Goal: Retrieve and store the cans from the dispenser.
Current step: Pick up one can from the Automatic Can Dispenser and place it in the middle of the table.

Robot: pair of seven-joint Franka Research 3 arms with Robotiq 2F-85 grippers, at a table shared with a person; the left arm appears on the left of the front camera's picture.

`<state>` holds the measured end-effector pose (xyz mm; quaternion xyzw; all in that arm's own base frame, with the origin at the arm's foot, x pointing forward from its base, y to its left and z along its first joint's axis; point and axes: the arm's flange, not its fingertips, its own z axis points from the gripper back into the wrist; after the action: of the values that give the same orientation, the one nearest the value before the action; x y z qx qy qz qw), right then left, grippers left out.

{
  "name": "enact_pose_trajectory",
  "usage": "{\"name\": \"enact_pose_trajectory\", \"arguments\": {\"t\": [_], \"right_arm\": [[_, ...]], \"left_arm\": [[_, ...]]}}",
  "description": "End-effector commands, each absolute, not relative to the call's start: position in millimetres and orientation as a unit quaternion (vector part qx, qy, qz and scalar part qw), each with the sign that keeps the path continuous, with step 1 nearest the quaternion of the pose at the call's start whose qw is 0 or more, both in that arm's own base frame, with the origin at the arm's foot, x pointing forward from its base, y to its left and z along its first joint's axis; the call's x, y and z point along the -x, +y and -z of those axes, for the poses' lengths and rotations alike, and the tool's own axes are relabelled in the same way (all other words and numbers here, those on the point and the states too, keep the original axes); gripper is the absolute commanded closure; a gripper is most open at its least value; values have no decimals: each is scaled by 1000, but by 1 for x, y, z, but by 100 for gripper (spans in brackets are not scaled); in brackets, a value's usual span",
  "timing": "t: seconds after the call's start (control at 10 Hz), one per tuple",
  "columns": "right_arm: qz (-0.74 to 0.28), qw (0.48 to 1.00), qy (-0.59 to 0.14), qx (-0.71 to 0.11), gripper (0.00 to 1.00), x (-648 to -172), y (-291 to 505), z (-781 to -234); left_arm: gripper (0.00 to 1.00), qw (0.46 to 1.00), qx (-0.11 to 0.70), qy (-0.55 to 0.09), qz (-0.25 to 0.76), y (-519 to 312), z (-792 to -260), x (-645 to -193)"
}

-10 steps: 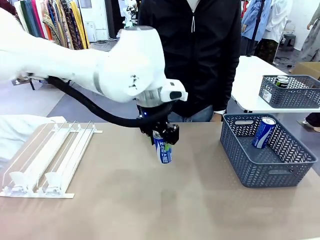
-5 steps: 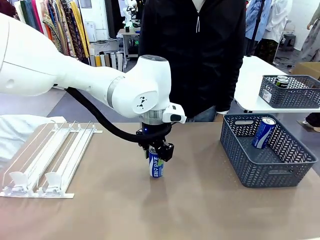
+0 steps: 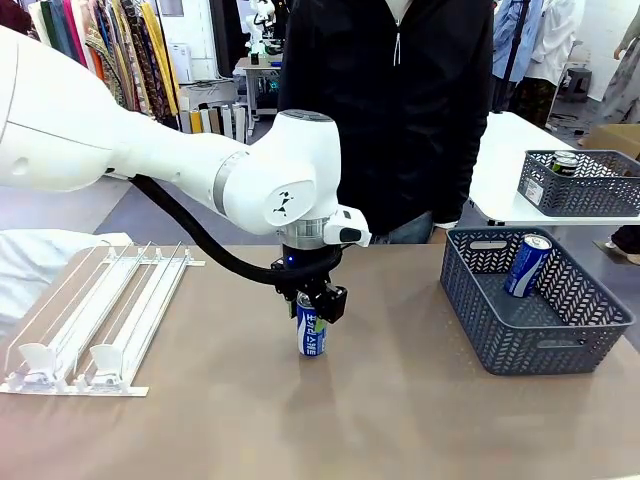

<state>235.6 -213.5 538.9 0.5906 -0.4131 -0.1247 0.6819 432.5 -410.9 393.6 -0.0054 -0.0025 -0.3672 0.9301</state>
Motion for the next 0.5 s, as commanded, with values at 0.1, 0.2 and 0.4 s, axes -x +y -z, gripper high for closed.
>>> {"name": "enact_pose_trajectory", "arguments": {"t": [0.1, 0.2, 0.4], "right_arm": [[123, 669, -423, -598, 0, -238, -213, -543], [123, 669, -423, -598, 0, -238, -213, -543], [123, 669, -423, -598, 0, -238, -213, -543]], "left_arm": [[0, 936, 21, -4, 352, -405, -405, -433], [0, 937, 26, -14, 347, -402, -412, -432], [0, 945, 45, -62, 318, -377, -461, -419]]}}
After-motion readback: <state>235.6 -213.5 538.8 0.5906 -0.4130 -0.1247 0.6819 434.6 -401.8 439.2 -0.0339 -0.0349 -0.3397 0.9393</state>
